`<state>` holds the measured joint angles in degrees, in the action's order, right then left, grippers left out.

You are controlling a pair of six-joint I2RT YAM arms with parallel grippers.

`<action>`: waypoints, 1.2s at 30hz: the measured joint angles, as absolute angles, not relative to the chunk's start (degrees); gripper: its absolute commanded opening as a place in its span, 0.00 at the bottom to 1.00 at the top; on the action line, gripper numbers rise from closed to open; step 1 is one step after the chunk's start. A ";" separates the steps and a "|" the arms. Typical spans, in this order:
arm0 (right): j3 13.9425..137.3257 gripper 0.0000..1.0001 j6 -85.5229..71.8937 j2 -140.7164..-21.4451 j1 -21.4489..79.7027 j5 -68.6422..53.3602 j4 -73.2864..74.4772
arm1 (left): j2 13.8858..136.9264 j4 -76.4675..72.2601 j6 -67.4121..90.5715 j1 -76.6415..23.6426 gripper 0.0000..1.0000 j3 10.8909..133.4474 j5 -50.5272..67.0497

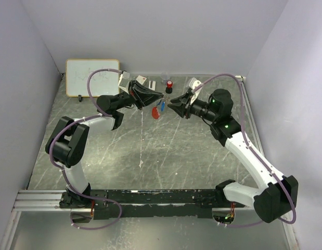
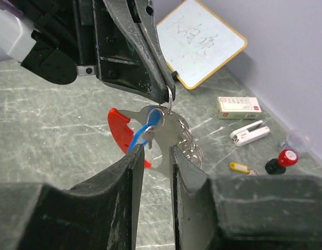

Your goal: Put the keys on the keyring

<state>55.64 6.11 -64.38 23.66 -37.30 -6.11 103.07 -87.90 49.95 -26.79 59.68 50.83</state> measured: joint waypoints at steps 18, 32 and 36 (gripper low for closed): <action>58.06 0.28 4.75 -67.90 23.66 -40.38 -8.73 | 103.11 -87.92 49.95 -28.21 0.07 57.30 53.58; 58.06 0.15 4.29 -68.95 23.66 -41.76 -8.69 | 103.57 -87.92 49.93 -28.45 0.07 57.32 54.22; 58.06 0.20 4.05 -68.95 23.66 -41.80 -8.73 | 103.83 -87.92 49.93 -28.45 0.07 57.32 54.22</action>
